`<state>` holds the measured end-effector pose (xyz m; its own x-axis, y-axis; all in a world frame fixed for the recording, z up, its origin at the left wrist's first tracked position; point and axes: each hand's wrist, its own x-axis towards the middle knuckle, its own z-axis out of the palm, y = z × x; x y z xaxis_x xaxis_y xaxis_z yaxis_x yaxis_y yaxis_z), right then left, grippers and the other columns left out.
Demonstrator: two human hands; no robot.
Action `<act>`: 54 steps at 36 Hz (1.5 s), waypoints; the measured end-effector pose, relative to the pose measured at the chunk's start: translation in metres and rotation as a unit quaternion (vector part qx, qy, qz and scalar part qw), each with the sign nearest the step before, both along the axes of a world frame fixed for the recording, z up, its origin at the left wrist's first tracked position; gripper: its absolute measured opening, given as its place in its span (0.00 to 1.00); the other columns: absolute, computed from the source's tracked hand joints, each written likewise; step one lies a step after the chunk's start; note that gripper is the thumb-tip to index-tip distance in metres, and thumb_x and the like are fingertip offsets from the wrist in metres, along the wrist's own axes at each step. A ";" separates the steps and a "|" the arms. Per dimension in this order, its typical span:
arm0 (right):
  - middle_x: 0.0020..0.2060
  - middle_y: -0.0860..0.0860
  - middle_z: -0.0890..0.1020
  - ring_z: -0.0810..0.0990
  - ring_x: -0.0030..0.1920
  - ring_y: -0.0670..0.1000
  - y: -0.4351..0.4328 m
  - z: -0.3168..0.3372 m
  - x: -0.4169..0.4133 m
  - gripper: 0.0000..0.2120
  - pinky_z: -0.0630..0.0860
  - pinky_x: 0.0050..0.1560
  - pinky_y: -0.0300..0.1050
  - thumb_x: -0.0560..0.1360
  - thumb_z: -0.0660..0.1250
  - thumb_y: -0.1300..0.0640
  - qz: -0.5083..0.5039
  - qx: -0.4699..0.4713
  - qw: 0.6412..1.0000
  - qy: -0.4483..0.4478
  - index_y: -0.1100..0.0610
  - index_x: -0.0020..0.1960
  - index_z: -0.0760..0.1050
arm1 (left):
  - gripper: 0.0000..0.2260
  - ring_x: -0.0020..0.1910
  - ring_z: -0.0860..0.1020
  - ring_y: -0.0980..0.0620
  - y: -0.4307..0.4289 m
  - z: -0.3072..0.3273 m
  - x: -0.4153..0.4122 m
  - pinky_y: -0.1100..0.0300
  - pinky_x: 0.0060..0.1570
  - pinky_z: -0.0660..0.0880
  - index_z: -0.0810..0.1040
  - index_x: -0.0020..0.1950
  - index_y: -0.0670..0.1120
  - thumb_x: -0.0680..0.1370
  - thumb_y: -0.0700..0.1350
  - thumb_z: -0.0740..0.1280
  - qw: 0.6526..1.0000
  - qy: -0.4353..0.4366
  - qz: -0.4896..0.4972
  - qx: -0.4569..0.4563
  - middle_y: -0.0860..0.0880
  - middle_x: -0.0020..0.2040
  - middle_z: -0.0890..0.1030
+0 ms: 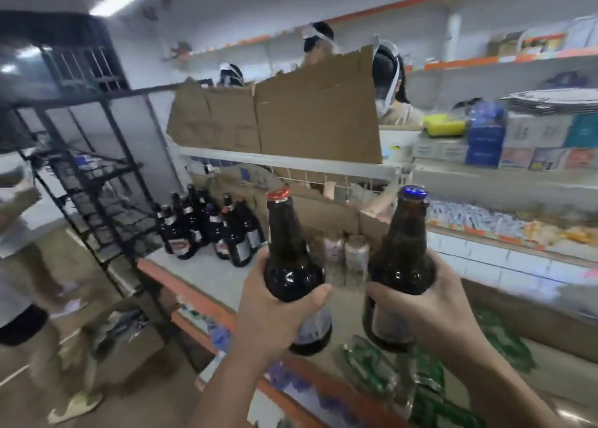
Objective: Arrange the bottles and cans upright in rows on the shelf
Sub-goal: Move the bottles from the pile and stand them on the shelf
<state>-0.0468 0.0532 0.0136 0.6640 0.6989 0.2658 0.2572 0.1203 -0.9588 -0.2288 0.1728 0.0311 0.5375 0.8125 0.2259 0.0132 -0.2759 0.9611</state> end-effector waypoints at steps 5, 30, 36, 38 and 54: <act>0.43 0.48 0.86 0.85 0.43 0.44 0.081 0.005 -0.066 0.24 0.78 0.42 0.38 0.62 0.85 0.61 0.045 0.005 0.999 -0.001 0.53 0.54 0.79 | 0.25 0.44 0.78 0.75 0.063 0.005 -0.071 0.72 0.43 0.76 0.71 0.53 0.66 0.64 0.51 0.80 0.999 -0.008 0.042 -0.003 0.76 0.44 0.79; 0.46 0.31 0.83 0.82 0.46 0.33 0.388 -0.059 -0.110 0.27 0.76 0.37 0.31 0.64 0.84 0.57 0.104 -0.076 0.991 0.029 0.42 0.56 0.74 | 0.26 0.51 0.82 0.64 0.356 -0.054 -0.115 0.65 0.47 0.80 0.74 0.58 0.57 0.68 0.39 0.82 0.993 0.072 0.090 -0.017 0.63 0.50 0.83; 0.38 0.24 0.79 0.78 0.42 0.26 0.445 -0.068 -0.104 0.26 0.73 0.37 0.22 0.67 0.82 0.60 0.115 -0.097 0.988 0.026 0.41 0.50 0.69 | 0.28 0.52 0.82 0.63 0.418 -0.060 -0.105 0.52 0.54 0.81 0.73 0.58 0.61 0.67 0.44 0.83 0.992 0.067 0.106 -0.034 0.62 0.52 0.83; 0.35 0.22 0.78 0.77 0.39 0.24 0.456 -0.067 -0.105 0.27 0.71 0.36 0.20 0.68 0.81 0.63 0.115 -0.107 0.987 0.036 0.41 0.47 0.67 | 0.27 0.52 0.82 0.63 0.434 -0.062 -0.102 0.55 0.53 0.81 0.73 0.58 0.61 0.66 0.46 0.83 0.992 0.061 0.099 -0.044 0.62 0.53 0.83; 0.48 0.37 0.85 0.83 0.49 0.37 0.515 -0.104 -0.133 0.31 0.80 0.43 0.32 0.63 0.85 0.59 -0.063 -0.131 0.988 0.043 0.44 0.59 0.73 | 0.28 0.58 0.81 0.58 0.550 -0.113 -0.081 0.52 0.56 0.81 0.74 0.62 0.58 0.68 0.45 0.82 0.986 0.093 -0.135 -0.039 0.58 0.56 0.82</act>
